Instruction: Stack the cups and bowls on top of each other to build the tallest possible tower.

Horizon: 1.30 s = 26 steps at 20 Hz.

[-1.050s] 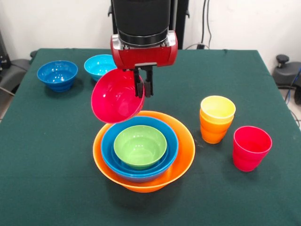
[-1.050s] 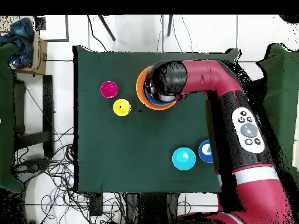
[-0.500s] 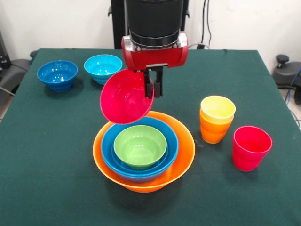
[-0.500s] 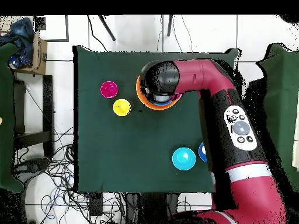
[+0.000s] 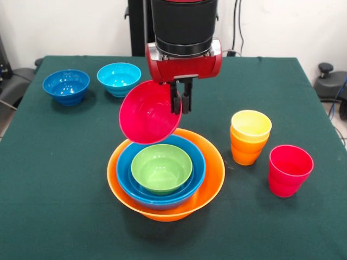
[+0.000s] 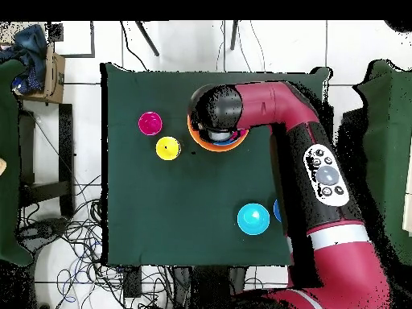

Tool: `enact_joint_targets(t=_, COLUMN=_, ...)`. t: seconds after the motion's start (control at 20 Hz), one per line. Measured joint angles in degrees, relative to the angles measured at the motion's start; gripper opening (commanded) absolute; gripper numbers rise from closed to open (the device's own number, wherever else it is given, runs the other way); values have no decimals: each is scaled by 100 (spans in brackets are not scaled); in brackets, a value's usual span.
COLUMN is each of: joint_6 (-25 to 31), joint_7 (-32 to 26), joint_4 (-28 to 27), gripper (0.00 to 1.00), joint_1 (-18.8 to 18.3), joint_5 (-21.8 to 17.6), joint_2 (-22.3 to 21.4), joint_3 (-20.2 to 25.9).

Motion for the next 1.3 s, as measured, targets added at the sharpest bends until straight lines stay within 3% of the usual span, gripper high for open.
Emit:
enact_joint_targets(t=0.85, joint_6=-300, joint_7=0, joint_4=0, gripper=0, joint_1=151, joint_5=-147, joint_2=334, joint_3=-307)
enact_joint_targets(t=0.9, joint_6=-374, joint_7=0, joint_4=-1, gripper=100, joint_1=180, joint_5=-151, joint_2=411, joint_3=-339)
enact_joint_targets(t=1.3, joint_6=-468, joint_7=0, joint_4=10, gripper=100, joint_1=197, joint_5=-157, joint_2=479, joint_3=-357)
